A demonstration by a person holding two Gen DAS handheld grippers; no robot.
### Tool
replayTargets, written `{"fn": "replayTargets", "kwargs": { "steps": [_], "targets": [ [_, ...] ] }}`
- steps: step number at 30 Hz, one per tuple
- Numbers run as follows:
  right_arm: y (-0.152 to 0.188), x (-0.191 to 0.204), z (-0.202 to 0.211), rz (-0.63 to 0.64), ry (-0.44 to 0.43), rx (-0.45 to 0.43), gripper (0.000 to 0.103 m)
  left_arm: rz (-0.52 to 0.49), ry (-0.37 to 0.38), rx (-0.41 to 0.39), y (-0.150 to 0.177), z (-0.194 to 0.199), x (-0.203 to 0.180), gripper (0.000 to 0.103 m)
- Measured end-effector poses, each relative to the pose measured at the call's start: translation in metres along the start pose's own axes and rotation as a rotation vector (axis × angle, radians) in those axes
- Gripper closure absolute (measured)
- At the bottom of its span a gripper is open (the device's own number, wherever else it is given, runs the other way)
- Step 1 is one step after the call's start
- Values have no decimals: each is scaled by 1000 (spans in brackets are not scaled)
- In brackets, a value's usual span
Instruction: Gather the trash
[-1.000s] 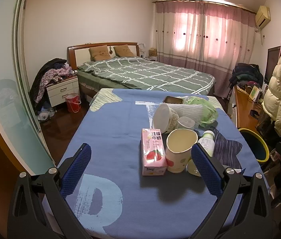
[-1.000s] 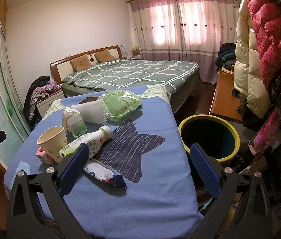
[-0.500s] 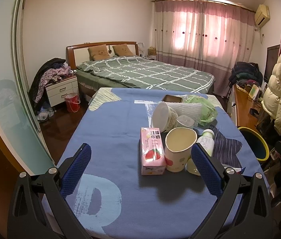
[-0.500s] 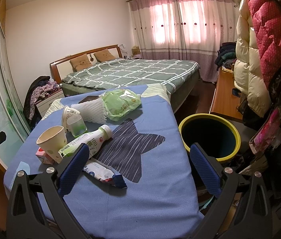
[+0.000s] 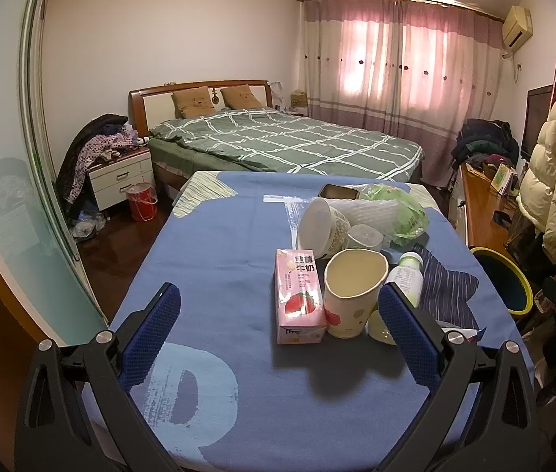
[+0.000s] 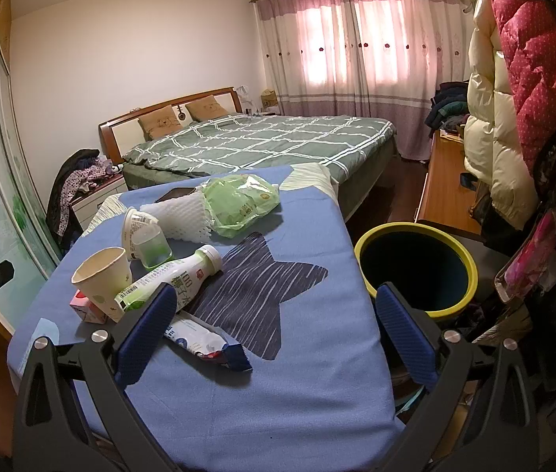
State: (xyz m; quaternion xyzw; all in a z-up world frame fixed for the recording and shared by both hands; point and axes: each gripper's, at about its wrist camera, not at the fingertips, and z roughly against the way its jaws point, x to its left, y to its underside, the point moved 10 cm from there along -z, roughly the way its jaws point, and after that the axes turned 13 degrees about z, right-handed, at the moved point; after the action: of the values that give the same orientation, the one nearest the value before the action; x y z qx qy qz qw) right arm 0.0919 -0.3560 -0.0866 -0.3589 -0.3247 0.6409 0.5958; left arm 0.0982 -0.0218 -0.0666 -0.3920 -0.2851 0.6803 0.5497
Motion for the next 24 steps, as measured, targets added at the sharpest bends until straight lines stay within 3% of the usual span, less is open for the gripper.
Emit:
{"fn": "replayTargets", "kwargs": {
  "steps": [11,24],
  "targets": [
    [3,5,-5,3,-8,8,6,4,-9,5,1,-5,3,4],
    [11,55,-63,45,-94,63,6,36,-45,17,1,-26,25,4]
  ]
}}
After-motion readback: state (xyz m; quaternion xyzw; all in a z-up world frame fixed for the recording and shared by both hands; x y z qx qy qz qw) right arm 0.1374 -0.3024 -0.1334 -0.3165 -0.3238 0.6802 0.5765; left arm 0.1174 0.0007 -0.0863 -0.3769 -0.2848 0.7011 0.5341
